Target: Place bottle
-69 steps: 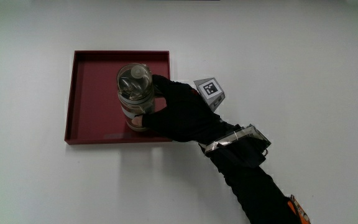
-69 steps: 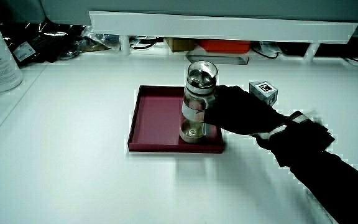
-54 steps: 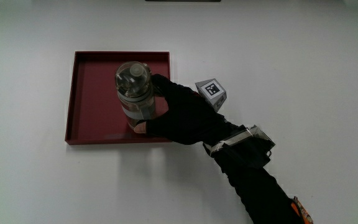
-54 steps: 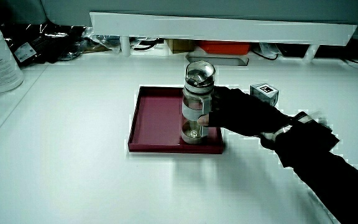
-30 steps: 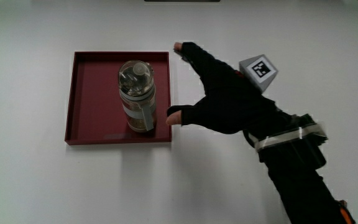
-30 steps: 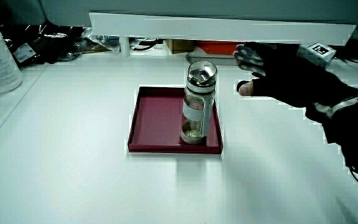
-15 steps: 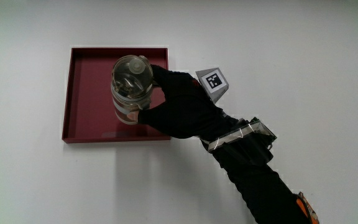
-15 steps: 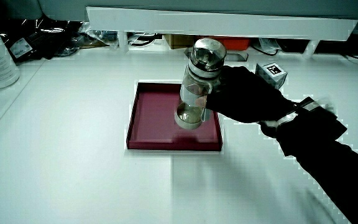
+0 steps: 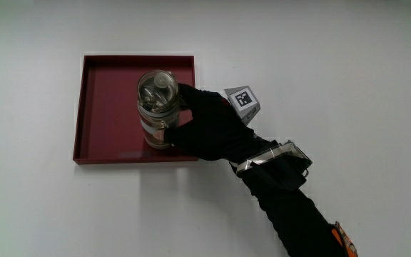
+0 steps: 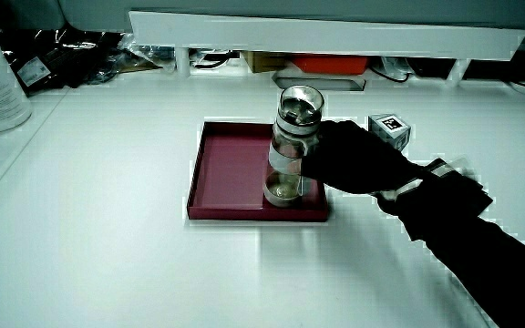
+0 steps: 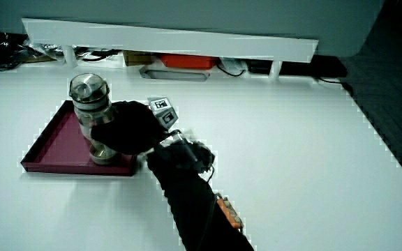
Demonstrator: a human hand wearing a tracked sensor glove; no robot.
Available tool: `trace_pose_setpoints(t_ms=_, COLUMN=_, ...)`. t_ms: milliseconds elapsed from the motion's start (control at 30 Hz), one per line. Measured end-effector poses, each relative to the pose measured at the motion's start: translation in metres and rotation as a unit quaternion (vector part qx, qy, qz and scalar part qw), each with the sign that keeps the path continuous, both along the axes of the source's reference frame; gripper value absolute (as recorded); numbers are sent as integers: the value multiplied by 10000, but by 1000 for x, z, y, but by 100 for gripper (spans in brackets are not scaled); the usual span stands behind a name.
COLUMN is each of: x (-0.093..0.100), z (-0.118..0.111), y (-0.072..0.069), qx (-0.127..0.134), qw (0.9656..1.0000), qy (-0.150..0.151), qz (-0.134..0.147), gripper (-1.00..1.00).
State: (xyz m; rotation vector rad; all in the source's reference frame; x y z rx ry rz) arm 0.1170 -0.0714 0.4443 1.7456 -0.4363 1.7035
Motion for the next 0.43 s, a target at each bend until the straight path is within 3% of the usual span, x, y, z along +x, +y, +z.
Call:
trace_pose_setpoints(t_ms=67, x=6, z=-16, y=0, qx=116, qw=9994, qy=320, qz=-59, gripper=-100)
trace_pose_setpoints(t_ms=167, x=15, z=-31, y=-2, qx=407, qw=9982, qy=442, qz=-80, gripper=-100)
trace_pose_setpoints(t_ms=267, x=23, z=-42, y=-2, qx=601, qw=9948, qy=805, qz=-164, gripper=-100)
trace_pose_setpoints(t_ms=433, x=33, z=-51, y=-2, qx=787, qw=9937, qy=773, qz=-169, gripper=-100)
